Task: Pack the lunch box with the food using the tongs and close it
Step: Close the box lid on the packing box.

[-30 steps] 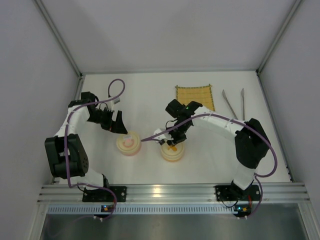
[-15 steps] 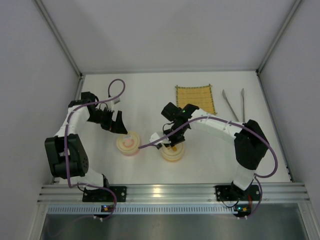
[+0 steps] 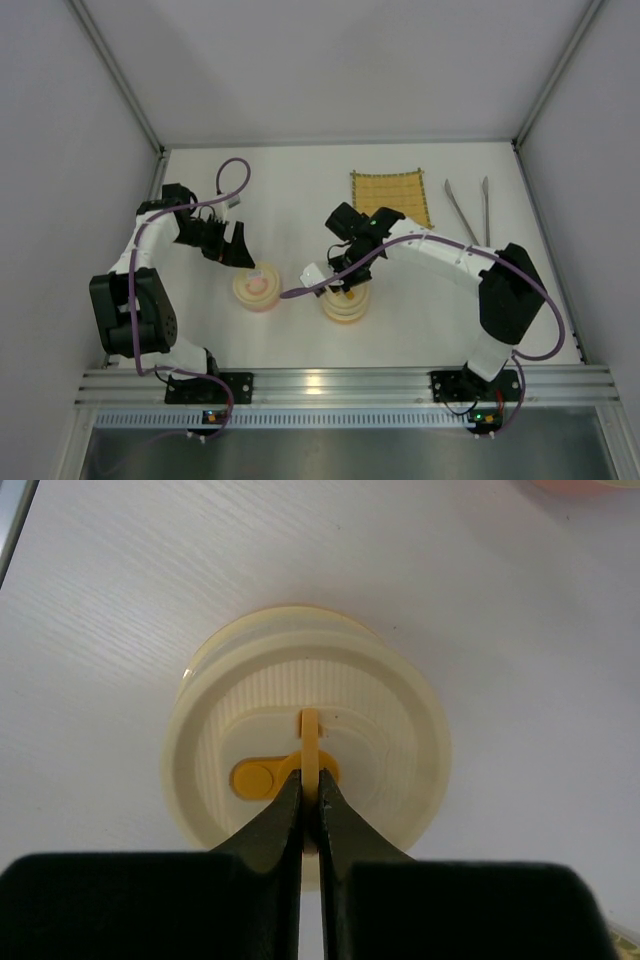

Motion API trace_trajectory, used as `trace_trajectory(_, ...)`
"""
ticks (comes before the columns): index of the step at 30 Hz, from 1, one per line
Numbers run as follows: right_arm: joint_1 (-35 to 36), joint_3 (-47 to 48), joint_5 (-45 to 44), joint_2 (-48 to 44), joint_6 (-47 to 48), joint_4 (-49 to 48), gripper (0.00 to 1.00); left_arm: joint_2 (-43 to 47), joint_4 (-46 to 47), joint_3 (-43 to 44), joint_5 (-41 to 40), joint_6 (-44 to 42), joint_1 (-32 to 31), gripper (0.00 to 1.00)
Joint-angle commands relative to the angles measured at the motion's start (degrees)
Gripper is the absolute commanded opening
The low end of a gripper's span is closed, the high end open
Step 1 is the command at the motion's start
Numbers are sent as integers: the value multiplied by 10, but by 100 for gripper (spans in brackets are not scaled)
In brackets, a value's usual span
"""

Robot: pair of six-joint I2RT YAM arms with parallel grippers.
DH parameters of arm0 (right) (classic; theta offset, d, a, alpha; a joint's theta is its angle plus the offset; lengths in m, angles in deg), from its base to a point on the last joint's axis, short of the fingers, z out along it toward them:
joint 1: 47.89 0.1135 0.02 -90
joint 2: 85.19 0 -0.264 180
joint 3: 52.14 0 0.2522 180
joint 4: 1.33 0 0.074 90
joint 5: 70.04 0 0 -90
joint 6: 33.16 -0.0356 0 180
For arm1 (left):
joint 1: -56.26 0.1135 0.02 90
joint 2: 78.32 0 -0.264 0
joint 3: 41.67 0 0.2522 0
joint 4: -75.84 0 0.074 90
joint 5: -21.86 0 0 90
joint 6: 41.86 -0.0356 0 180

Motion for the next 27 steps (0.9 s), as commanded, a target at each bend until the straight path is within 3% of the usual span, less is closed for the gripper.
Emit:
trace_trajectory(1, 10, -9, 4, -39, -4, -23, 0, 6, -9, 5, 23, -17, 6, 98)
trace_trajectory(27, 17, -15, 1, -19, -11, -45, 0, 4, -10, 7, 24, -16, 8, 98)
